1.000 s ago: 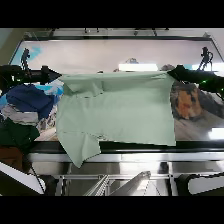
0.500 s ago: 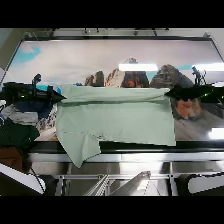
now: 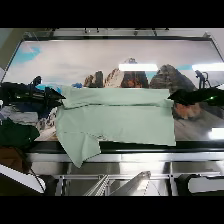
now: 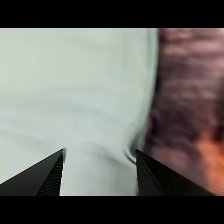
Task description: Fold the shirts.
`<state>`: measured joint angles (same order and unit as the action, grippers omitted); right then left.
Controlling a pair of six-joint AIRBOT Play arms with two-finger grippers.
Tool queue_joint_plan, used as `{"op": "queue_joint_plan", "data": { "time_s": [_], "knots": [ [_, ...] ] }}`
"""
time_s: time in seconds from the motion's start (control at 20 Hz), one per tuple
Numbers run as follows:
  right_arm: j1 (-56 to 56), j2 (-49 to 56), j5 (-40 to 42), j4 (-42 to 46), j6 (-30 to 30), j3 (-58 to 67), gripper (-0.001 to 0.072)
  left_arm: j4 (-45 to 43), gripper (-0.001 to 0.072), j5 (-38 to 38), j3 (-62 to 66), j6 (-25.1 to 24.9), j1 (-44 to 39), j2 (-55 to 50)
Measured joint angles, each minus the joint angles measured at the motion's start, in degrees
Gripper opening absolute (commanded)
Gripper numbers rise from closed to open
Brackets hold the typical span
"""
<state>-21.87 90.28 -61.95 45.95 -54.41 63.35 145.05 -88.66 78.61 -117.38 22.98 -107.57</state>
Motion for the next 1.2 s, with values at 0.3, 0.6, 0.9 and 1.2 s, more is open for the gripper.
{"op": "queue_joint_plan", "data": {
  "time_s": [0.3,0.6,0.9,1.2],
  "knots": [
    [-4.3,-11.8,-6.2,18.3,-13.9,-2.1,0.0502,-7.4,0.0508,-5.9,-12.6,5.5,5.0,15.1],
    [-4.9,-24.0,-6.2,18.6,-18.3,-16.6,0.0502,-12.5,0.0508,0.2,-41.7,10.4,11.7,39.5],
    [-4.9,-32.6,-3.0,16.2,-19.1,-25.0,0.0502,-16.9,0.0506,9.2,-56.7,11.8,15.5,48.1],
    [-4.9,-36.8,-2.6,14.8,-19.1,-26.2,0.0502,-18.4,0.0498,12.8,-56.0,10.4,15.6,40.8]
  ]
}}
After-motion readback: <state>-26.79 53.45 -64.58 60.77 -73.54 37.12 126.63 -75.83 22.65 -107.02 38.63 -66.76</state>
